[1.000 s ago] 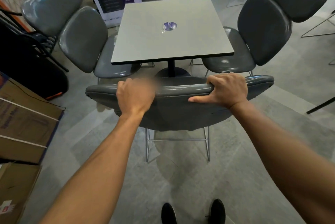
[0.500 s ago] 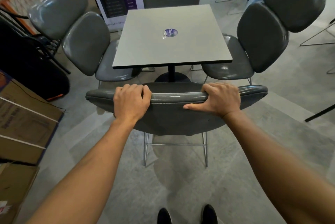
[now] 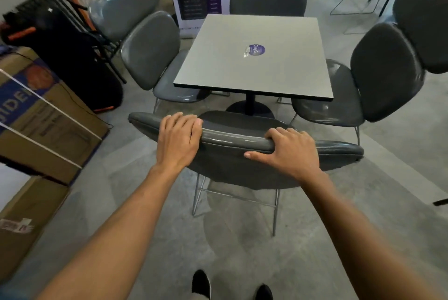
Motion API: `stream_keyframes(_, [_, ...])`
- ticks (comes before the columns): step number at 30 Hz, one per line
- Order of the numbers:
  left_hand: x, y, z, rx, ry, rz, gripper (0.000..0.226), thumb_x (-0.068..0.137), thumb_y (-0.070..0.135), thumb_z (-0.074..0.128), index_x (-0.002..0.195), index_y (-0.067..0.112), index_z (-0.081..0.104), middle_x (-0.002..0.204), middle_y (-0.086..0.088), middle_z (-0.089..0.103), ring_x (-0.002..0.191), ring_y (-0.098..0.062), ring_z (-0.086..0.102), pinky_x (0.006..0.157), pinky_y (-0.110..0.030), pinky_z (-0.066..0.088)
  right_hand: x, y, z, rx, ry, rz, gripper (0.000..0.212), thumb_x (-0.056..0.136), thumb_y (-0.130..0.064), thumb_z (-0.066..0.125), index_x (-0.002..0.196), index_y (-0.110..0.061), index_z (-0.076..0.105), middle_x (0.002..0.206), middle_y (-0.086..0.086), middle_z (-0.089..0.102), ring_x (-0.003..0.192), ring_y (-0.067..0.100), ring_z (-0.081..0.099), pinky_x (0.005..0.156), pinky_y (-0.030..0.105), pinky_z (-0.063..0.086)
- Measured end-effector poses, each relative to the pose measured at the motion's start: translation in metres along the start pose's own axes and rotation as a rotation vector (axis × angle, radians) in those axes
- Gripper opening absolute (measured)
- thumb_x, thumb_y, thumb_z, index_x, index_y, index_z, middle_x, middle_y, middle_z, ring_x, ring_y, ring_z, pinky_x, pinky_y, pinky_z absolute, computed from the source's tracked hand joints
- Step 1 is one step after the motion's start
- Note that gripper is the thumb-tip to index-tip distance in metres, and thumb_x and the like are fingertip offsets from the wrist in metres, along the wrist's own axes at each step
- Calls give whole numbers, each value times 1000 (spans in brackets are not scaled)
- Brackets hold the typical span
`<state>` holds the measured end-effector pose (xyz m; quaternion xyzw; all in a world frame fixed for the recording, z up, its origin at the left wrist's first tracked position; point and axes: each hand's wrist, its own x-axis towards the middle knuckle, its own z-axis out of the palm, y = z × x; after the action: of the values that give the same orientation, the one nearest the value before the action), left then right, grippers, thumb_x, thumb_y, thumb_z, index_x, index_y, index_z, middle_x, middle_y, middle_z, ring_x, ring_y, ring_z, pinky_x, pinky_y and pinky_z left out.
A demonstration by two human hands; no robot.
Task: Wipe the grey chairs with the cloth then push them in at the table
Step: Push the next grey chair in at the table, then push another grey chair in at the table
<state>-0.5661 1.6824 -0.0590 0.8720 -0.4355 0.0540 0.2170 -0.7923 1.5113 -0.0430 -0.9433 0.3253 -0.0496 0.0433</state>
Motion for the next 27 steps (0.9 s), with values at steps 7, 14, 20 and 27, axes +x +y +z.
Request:
stream_keyframes(7, [-19,-25,-22,-142,95,-56,38,108,39,47,144,33,53,161,9,39,155,-17,19,124,-46,15,16,-29,-19,352,-158,7,74,83,-83,43,140,-36,47,138,-6,54,121,16,53,97,39,47])
stream_keyframes(14, [-26,-120,-61,-171,78,-173,46,105,43,48,151,38,43,166,13,26,156,-10,10,120,-30,9,57,-164,-17,473,-164,-177,66,89,-71,51,147,-42,37,148,-11,40,131,12,39,108,40,42])
stream_keyframes(20, [-38,-215,-90,-172,70,-267,48,104,41,52,151,38,42,167,13,25,156,-13,14,121,-30,14,97,-282,-9,550,-168,-304,64,88,-67,54,145,-42,40,142,-15,40,123,4,37,104,32,41])
stream_keyframes(27, [-46,-306,-123,-169,133,-429,47,103,39,55,150,35,46,165,14,27,152,-12,21,121,-34,24,152,-388,19,618,-199,-425,61,89,-68,54,143,-42,42,144,-14,43,133,8,38,109,38,42])
